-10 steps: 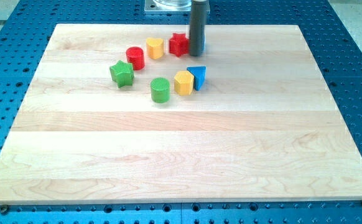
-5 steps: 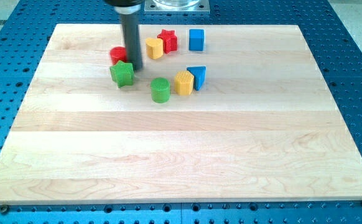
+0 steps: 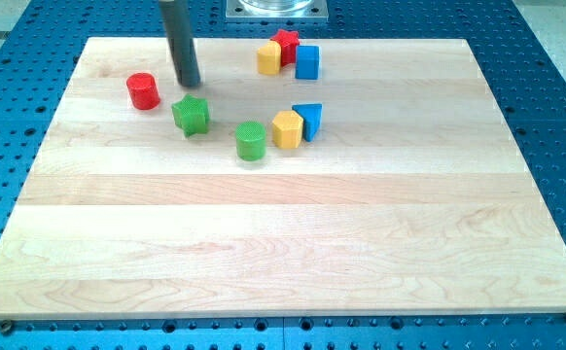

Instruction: Keep group of heartcube and red star diagonal to red circle

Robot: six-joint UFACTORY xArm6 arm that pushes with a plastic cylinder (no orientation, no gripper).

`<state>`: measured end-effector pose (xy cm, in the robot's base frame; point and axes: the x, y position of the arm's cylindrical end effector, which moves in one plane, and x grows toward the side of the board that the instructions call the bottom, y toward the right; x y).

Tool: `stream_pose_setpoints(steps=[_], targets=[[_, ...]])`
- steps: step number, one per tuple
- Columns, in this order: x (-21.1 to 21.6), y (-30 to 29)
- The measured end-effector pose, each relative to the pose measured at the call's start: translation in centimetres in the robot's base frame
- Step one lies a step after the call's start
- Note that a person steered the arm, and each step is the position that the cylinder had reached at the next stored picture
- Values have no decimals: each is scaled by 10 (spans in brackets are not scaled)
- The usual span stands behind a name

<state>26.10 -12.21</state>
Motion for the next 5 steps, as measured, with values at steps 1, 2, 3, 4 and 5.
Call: stream_pose_setpoints(steps=[1,2,3,4,5], targets=[[-56,30],[-68,49],[-67,91],[-68,147],[-47,170]])
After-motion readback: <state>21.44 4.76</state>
